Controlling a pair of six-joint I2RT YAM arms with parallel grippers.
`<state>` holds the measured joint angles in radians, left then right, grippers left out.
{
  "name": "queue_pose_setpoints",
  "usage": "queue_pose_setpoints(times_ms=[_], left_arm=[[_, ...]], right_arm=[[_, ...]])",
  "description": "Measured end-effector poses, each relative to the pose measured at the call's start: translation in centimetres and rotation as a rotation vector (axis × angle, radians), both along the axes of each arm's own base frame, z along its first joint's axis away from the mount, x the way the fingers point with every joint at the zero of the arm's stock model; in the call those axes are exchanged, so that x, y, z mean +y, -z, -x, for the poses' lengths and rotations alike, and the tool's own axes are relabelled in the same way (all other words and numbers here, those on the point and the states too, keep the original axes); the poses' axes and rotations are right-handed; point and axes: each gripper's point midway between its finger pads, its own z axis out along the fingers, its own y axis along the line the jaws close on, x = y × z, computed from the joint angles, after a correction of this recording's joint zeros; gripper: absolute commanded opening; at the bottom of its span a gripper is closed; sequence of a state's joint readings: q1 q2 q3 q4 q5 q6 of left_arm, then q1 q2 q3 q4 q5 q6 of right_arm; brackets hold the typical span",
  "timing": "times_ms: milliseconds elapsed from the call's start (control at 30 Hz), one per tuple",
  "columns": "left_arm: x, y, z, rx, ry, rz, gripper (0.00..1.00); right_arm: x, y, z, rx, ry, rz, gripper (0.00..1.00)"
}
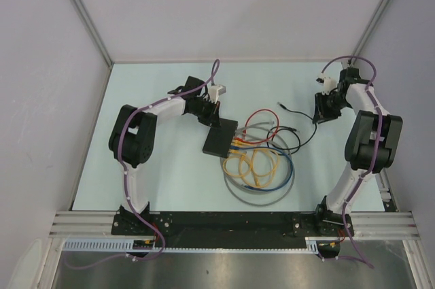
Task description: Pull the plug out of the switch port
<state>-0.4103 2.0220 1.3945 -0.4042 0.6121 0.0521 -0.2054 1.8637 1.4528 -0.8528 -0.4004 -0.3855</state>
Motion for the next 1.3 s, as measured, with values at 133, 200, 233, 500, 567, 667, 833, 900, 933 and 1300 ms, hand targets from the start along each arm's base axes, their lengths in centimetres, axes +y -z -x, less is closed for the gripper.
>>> queue_pose_setpoints(times_ms=[133, 200, 233, 500, 567, 667, 833, 900, 933, 1300], left_arm=[[0.0, 0.0, 0.0, -0.004, 0.000, 0.001, 0.00], [0.0, 0.0, 0.0, -0.008, -0.001, 0.000, 0.00], [0.0, 0.0, 0.1, -0.010, -0.001, -0.001, 0.00], [0.1, 0.0, 0.1, -0.013, -0.003, -0.006, 0.06], [0.2, 0.1, 0.1, -0.015, -0.006, -0.013, 0.09], [0.4, 0.0, 0.1, -0.024, -0.007, -0.030, 0.10], [1.4, -0.2, 0.3, -0.040, -0.006, -0.081, 0.06], [1.7, -0.3, 0.8, -0.039, 0.001, -0.091, 0.10], [1.8, -0.5, 1.0, -0.038, 0.004, -0.090, 0.12], [1.5, -1.3, 4.1, -0.005, 0.096, -0.019, 0.16]], right_arm=[[-0.8, 1.5, -0.2, 0.038, 0.023, 0.033, 0.56], [-0.7, 1.3, -0.3, 0.036, 0.021, 0.035, 0.58], [-0.6, 0.8, -0.6, 0.028, 0.019, 0.034, 0.58], [6.1, -7.5, -6.4, -0.240, -0.185, -0.051, 0.58], [10.3, -8.5, -6.1, -0.262, -0.287, -0.102, 0.57], [16.8, -8.4, -4.2, -0.239, -0.439, -0.179, 0.54], [23.7, -6.0, -0.9, -0.127, -0.596, -0.300, 0.48], [24.7, -4.4, -0.3, -0.063, -0.607, -0.348, 0.46], [24.9, -3.6, -0.1, -0.032, -0.603, -0.370, 0.46], [26.5, -0.5, 0.7, 0.128, -0.557, -0.520, 0.42]])
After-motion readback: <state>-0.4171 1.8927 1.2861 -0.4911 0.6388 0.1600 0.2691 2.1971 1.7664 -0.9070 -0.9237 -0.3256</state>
